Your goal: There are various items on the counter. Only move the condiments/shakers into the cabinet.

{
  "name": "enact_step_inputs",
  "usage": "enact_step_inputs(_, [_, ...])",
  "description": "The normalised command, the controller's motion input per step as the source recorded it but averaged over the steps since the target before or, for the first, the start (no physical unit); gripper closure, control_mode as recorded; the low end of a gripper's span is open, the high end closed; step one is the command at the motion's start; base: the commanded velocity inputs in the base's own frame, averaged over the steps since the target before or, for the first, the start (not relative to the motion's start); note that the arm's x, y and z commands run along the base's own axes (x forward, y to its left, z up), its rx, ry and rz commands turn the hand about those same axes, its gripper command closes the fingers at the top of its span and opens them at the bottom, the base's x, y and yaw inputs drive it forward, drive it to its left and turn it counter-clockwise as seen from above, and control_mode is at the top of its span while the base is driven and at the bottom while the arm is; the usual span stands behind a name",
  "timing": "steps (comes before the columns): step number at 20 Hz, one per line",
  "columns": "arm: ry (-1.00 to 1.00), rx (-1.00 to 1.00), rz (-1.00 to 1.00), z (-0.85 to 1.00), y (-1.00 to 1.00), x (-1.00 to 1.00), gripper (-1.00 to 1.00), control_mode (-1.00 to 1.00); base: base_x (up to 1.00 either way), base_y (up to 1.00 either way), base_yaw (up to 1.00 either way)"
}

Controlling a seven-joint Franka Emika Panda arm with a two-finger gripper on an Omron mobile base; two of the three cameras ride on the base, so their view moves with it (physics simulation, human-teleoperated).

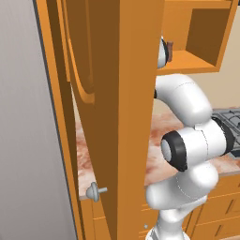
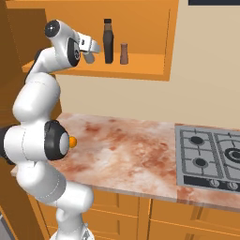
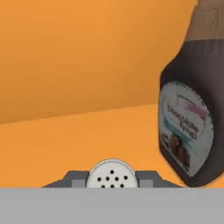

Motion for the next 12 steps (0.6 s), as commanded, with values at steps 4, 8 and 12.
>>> enact_step_inputs(4, [0.02, 0.0, 0.0, -0.15, 0.0, 0.38, 1.0, -1.0, 0.0, 0.0, 0.0])
enact_step_inputs(8, [0.0, -0.03, 0.0, -0.19, 0.0, 0.35, -1.0, -1.0, 0.0, 0.0, 0.0])
enact_step_inputs(12, [-0.01, -0.05, 0.0, -0.2, 0.0, 0.38, -1.0, -1.0, 0.0, 0.0, 0.0])
